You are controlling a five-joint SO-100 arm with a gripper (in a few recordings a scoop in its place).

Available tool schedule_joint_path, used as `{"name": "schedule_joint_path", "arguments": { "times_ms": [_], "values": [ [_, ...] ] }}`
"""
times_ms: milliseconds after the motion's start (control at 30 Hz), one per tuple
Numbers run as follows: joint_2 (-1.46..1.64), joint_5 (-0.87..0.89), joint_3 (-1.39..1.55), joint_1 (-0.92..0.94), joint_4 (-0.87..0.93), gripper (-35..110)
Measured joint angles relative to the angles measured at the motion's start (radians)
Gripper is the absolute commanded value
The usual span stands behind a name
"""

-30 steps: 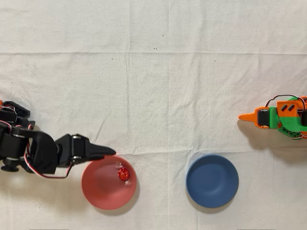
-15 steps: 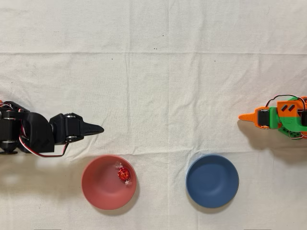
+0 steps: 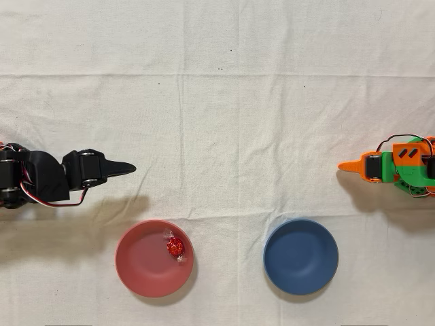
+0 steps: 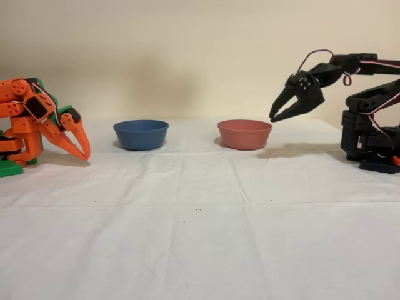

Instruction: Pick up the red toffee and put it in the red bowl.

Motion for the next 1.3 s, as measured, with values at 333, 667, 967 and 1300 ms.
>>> {"name": "schedule_joint_path", "arguments": {
  "times_ms": [333,667,967,1300],
  "values": [
    [0.344,-0.012,0.172,0.000,0.110,0],
    [0.411,0.026,0.268,0.000,0.084,0],
    [0.400,0.063,0.379,-0.002,-0.051,1],
    [0.399,0.132,0.382,0.029,0.120,2]
  ]
}}
